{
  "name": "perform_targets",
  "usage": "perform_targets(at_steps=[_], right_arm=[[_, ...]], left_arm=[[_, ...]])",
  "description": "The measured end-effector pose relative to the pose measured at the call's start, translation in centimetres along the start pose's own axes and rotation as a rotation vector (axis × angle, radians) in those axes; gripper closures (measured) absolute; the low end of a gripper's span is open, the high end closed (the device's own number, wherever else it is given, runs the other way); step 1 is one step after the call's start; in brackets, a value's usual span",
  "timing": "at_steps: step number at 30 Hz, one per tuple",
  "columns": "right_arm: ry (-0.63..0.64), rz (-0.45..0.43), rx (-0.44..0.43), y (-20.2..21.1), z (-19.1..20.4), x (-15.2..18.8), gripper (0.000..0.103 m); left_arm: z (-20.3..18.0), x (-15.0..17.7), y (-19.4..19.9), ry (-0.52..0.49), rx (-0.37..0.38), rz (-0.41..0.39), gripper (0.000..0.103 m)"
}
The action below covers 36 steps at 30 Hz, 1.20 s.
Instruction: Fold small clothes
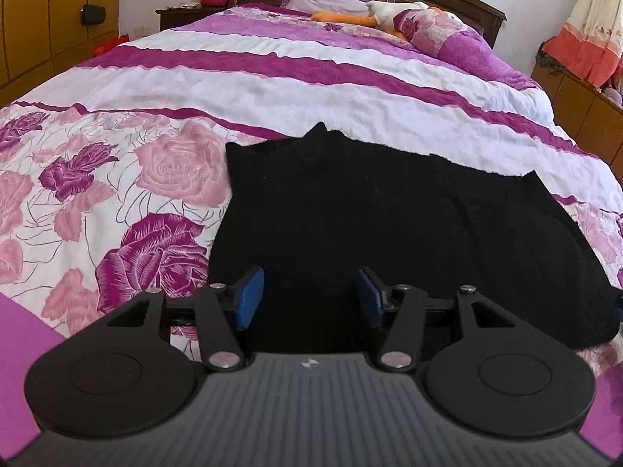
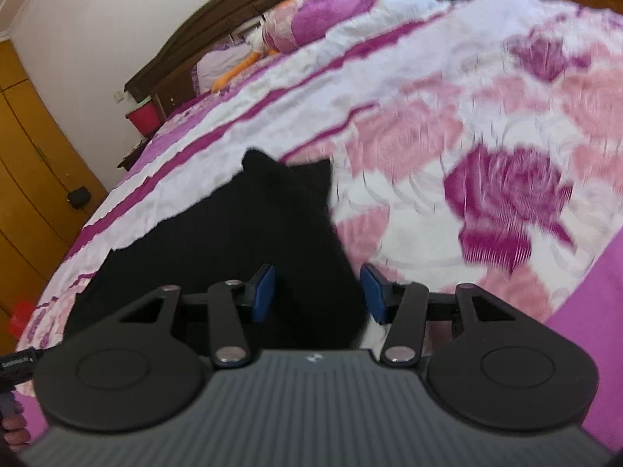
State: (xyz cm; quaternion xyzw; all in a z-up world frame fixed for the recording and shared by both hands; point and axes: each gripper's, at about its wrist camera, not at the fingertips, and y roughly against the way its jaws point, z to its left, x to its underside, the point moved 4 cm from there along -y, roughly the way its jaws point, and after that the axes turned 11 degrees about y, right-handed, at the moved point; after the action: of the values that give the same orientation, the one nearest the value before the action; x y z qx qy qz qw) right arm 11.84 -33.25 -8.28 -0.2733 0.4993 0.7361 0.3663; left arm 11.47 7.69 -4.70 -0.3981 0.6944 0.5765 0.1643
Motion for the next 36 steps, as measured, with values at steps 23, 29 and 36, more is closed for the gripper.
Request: perform_targets(at_steps=[23,29,36], right_arm=[[-0.227,-0.092,-0.184,-2.8,-0.2,2.2,0.055],[-0.236,-0.094,-0.184,-3.0,-0.3,2.3,0.054],[-0.275,-0.137,-0.183,-2.8,-0.4,2.5,0.054]], left_arm=[[0.1,0.4,-1.0,-0.016,-0.011,0.016,0.038],[0.0,0.4,-1.0,-0.012,-0.015,0.015,0.038],[0.0,0.4,-0.8,-0.01,-0.021,0.021,0.038]])
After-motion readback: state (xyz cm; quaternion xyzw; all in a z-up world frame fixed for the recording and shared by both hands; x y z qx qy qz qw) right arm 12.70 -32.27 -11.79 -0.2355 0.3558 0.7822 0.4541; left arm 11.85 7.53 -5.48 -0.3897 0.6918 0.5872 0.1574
